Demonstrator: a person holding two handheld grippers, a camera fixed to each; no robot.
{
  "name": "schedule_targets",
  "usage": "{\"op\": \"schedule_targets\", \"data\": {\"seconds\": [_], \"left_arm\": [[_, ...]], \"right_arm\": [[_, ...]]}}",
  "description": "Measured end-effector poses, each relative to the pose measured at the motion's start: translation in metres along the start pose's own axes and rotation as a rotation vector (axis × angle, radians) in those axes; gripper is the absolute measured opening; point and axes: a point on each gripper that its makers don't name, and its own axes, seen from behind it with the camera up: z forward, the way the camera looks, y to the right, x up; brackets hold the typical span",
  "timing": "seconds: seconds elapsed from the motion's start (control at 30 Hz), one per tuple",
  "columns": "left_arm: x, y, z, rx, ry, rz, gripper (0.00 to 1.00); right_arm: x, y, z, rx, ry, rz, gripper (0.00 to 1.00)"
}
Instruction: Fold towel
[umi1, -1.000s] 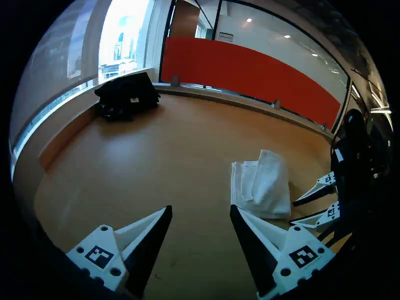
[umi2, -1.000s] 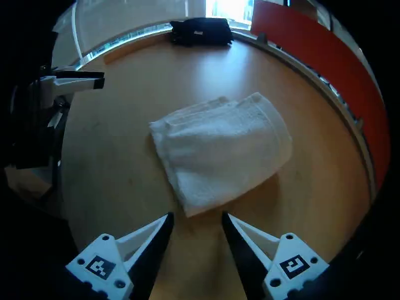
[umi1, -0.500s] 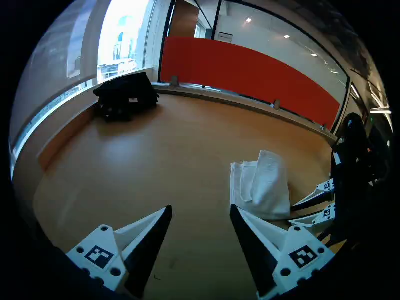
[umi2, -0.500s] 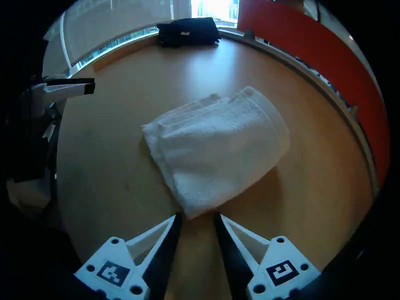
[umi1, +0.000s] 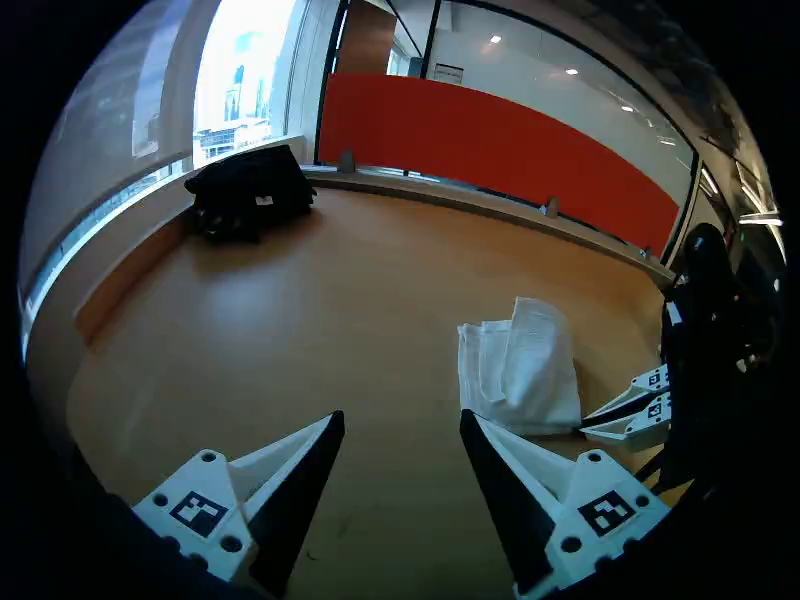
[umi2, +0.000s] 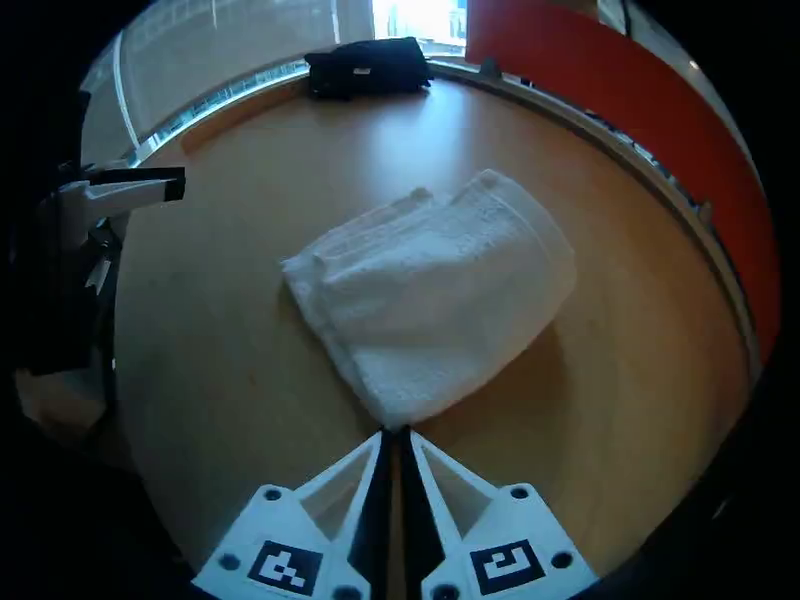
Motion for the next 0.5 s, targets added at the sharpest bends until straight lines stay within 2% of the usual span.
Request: {"op": "schedule_targets", "data": {"seconds": [0.3, 0.5], "left_arm": [[0.000, 0.001, -0.001, -0.001, 0.002, 0.004, 0.85], [0.003, 0.002, -0.001, -0.005, 0.009, 0.010, 0.85]], "right_arm": [[0.005, -0.001, -0.002, 0.007, 0.014, -0.010, 0.02], [0.018, 0.002, -0.013, -0.013, 0.053, -0.039, 0.02]]}}
